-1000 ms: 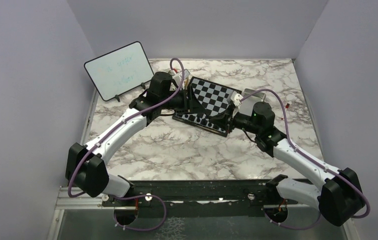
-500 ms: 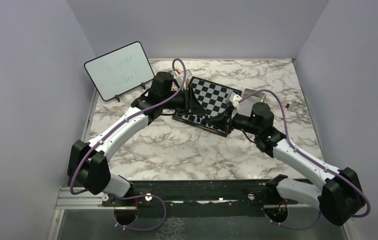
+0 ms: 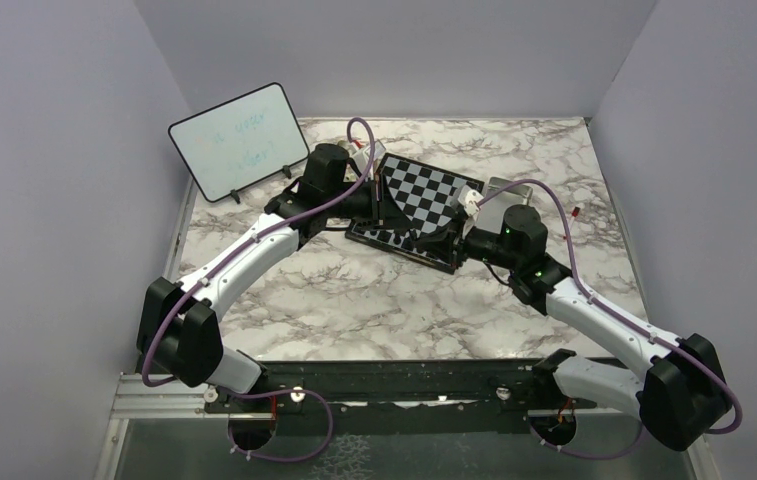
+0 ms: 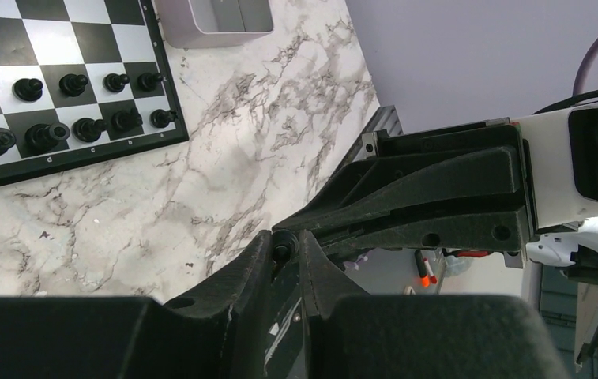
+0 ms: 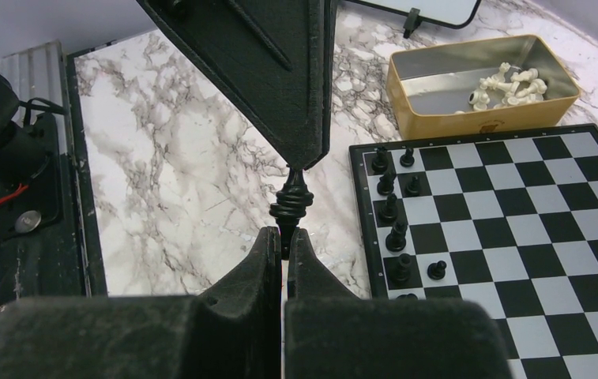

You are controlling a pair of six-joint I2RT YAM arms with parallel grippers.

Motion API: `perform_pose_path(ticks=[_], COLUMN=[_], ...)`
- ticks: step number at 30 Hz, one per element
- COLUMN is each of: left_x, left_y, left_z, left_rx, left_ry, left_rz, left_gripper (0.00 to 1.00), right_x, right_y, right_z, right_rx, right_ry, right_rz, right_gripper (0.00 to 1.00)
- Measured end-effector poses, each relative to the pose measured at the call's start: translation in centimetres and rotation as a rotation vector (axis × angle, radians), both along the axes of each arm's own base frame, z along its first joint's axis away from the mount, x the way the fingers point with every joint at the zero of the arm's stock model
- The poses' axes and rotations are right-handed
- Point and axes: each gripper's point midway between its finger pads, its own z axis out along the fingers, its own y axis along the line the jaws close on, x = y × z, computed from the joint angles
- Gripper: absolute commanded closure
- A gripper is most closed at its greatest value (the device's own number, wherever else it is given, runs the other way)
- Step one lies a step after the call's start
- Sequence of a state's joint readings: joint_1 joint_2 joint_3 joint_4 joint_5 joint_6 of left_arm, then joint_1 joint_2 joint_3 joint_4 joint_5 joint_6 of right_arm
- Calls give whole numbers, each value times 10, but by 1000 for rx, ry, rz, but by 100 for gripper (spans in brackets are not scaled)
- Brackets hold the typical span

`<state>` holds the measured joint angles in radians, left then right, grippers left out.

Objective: Set up the chess pieces on the board
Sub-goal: Pick up the chess piece from the storage box.

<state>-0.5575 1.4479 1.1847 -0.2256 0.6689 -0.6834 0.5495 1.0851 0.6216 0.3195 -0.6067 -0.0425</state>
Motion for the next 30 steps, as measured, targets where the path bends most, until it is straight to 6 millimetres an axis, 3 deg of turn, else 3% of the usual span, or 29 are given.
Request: perform_pose_path(ticks=[11, 22, 30], left_x=[0, 2, 38], left_y=[1, 6, 17], left_z=[-1, -6, -7], left_rx=[7, 62, 190], left_ry=[-18, -50, -170], left_rz=[-9, -6, 99], left_gripper=[95, 97, 96], right_x=[1, 8, 8], right_y=[-1, -6, -16], right_z=[-2, -9, -10], right_rx=[-7, -36, -49], right_ry=[8, 39, 62], right_rz=[-11, -65, -125], right_gripper=[99, 99, 99])
